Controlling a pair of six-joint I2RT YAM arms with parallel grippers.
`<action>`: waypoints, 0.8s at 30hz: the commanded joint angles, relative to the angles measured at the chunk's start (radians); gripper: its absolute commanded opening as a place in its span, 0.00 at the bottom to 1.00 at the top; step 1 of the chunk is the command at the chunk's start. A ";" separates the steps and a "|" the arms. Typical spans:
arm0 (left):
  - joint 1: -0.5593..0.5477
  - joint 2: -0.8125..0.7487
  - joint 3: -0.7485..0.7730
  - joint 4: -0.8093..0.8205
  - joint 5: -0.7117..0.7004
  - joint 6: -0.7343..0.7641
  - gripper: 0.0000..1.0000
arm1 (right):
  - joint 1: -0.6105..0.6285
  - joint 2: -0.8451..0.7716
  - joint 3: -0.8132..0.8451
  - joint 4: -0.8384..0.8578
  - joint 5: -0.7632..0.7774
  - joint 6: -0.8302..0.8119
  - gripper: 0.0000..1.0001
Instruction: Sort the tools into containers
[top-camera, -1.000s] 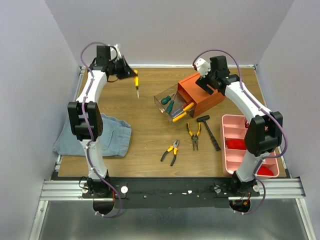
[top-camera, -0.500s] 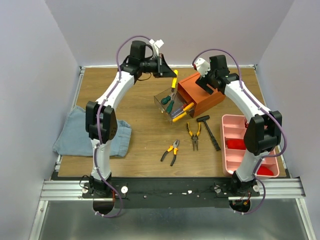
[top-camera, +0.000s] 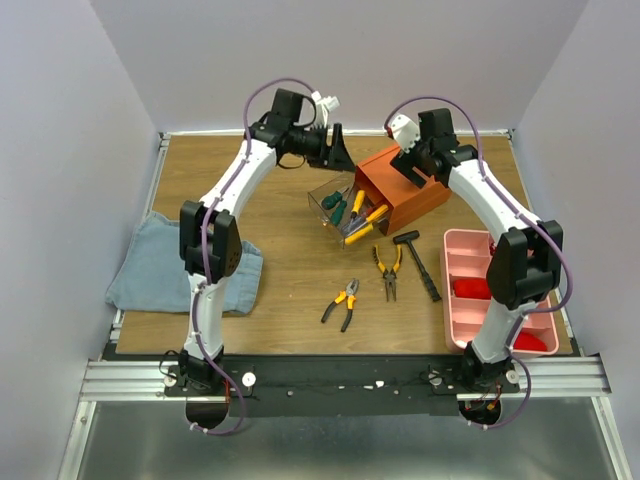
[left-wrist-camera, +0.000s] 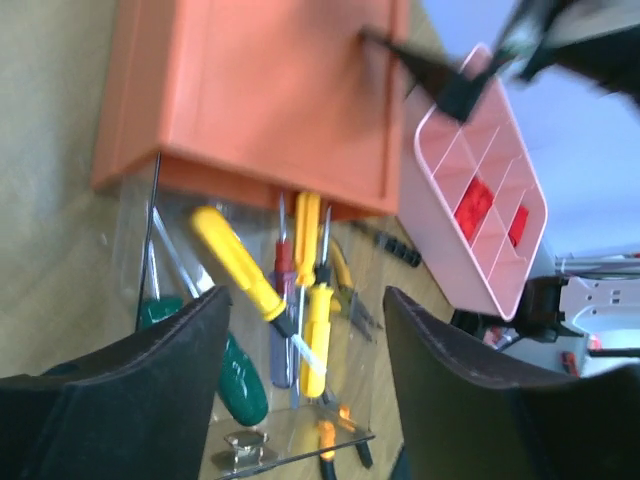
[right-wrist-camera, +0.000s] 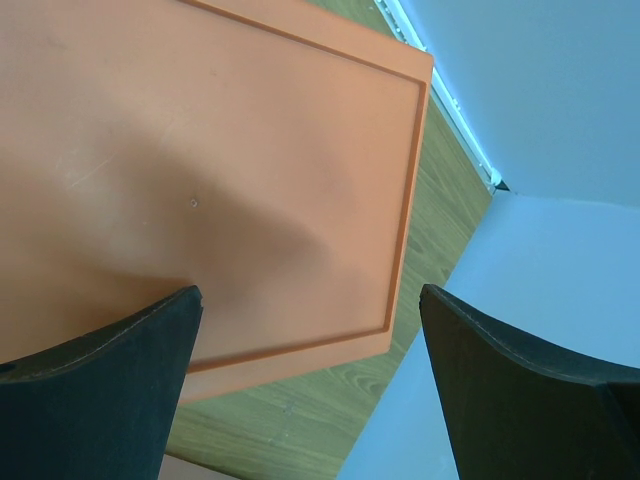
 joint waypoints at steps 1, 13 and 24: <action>0.049 -0.099 0.109 0.116 0.022 -0.025 0.76 | 0.010 0.064 -0.011 -0.182 -0.068 0.067 1.00; 0.229 -0.415 -0.575 0.329 -0.162 -0.156 0.12 | -0.107 -0.003 0.077 -0.082 -0.039 0.236 0.98; 0.217 -0.465 -0.848 0.386 0.000 0.023 0.00 | -0.337 0.181 0.399 -0.131 -0.192 0.366 0.01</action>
